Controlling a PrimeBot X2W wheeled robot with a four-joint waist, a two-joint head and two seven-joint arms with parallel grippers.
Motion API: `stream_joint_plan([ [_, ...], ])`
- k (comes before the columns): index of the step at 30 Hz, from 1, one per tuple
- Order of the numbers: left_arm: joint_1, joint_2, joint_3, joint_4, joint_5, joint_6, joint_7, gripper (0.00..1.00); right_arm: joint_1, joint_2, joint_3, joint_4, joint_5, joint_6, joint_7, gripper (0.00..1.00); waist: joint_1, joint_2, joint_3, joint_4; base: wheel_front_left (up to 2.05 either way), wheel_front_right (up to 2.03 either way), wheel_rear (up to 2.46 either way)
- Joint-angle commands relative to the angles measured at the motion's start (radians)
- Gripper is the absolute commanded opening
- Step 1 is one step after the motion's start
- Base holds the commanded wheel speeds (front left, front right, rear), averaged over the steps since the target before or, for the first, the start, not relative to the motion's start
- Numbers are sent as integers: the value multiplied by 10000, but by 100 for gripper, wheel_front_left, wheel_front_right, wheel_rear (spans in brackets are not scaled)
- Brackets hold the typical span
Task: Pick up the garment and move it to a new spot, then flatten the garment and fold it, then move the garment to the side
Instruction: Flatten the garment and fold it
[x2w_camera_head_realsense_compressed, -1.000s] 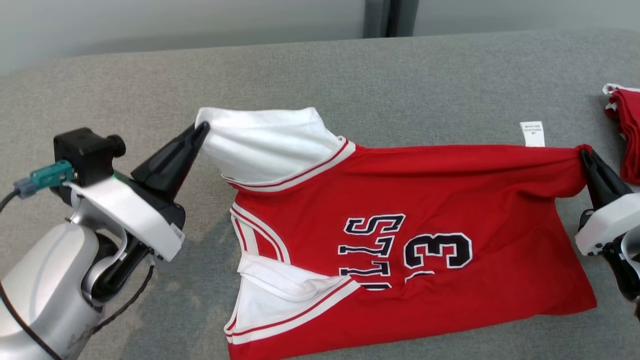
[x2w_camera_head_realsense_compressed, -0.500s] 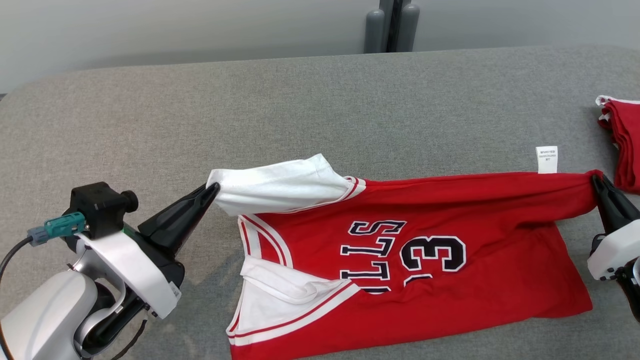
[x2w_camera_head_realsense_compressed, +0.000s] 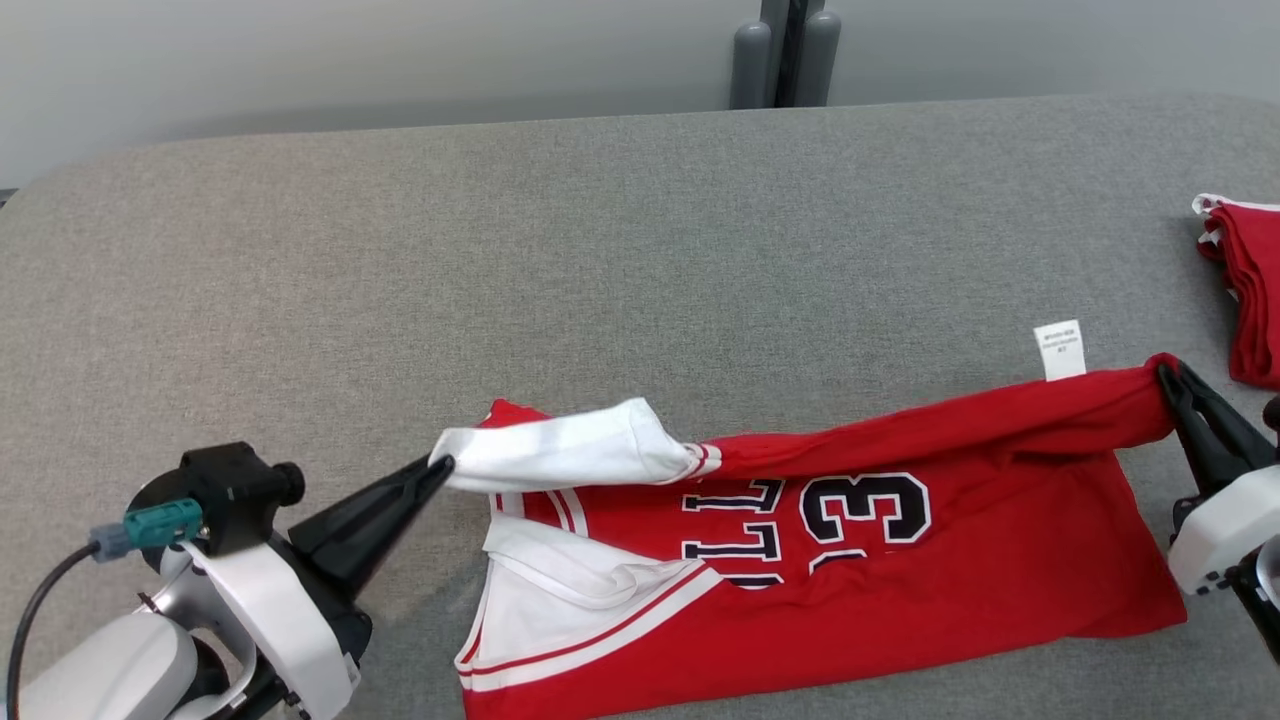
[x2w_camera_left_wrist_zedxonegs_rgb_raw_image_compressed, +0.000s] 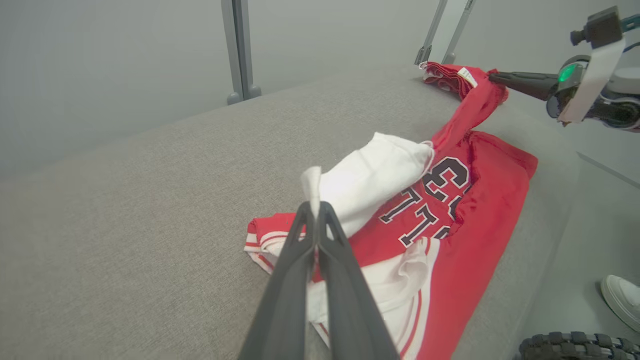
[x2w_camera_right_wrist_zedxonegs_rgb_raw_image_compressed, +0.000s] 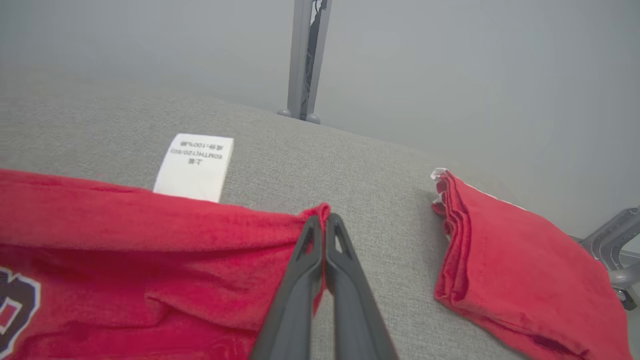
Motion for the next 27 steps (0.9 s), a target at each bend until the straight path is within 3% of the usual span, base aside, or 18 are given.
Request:
stream_joint_plan([
  [1,200,115,-82,-148,-6,-7,52,0,257,-161,80,-193,-213,-8,-8,0,0,-1,-4,27,0,0,0],
  [11,640,515,-809,-813,245,-7,494,0,853,-702,614,-394,-950,-8,-10,0,0,-1,-11,97,0,0,0],
  [23,767,556,-1712,-975,457,-8,1113,0,968,-1038,1584,-36,47,-8,163,0,0,-1,-77,8,0,0,0],
  [24,808,536,-1791,-928,375,-8,1225,0,962,-1044,1751,-84,345,-8,236,31,0,-1,-84,5,0,0,0],
  [25,835,538,-1909,-905,369,-8,1341,22,1016,-1029,1896,-123,704,-6,360,100,0,-1,-99,-2,0,0,0],
  [26,835,534,-2008,-918,395,-8,1468,42,1089,-1092,2122,-210,1050,-6,544,100,0,-1,-115,-5,0,0,0],
  [27,846,524,-2034,-891,340,10,1565,69,1102,-1232,2264,-338,1363,-8,646,100,0,-1,-128,-6,0,0,0],
])
